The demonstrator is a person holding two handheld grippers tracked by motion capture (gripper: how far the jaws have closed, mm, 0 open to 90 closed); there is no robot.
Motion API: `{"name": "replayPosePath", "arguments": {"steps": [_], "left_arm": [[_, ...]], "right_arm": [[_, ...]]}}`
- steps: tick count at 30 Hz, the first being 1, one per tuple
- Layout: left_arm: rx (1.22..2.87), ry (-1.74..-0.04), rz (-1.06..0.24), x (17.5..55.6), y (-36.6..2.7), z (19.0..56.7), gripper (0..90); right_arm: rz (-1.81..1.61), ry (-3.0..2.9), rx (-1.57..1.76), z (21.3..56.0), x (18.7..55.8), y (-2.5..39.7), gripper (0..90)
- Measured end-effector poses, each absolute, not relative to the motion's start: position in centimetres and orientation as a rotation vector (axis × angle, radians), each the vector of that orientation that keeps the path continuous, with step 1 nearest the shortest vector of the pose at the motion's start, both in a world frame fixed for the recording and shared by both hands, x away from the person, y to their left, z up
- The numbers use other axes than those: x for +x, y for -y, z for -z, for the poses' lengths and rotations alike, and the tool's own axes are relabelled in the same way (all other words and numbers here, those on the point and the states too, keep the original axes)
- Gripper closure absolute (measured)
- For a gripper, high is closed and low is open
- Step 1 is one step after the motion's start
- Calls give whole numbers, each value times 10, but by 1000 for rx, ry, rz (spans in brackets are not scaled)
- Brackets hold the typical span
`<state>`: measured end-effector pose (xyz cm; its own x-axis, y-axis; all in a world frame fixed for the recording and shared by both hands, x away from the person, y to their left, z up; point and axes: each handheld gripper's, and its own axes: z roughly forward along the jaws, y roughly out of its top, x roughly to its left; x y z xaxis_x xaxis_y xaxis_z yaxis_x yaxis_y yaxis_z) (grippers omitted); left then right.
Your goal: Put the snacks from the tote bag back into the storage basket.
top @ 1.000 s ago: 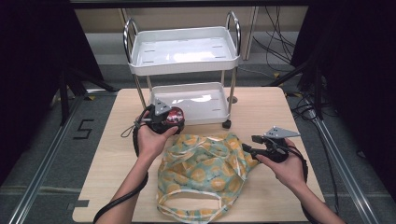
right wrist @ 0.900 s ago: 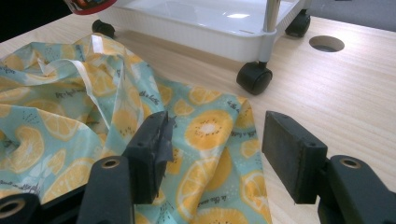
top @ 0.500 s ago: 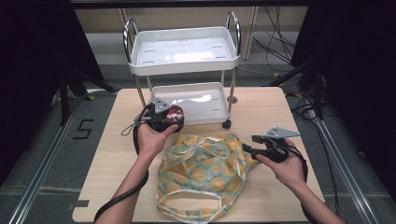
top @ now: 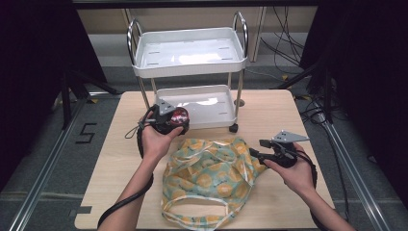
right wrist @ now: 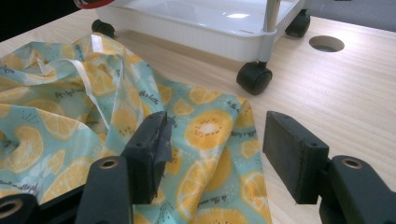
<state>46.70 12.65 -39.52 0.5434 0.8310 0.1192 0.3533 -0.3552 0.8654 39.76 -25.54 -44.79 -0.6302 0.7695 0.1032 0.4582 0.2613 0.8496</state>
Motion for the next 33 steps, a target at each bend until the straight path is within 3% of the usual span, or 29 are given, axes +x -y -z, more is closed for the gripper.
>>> {"name": "replayPosePath", "arguments": {"steps": [33], "left_arm": [[1897, -1058, -710, 476, -131, 398, 255]], "right_arm": [[-1318, -2206, 1124, 448, 397, 255, 411]]}}
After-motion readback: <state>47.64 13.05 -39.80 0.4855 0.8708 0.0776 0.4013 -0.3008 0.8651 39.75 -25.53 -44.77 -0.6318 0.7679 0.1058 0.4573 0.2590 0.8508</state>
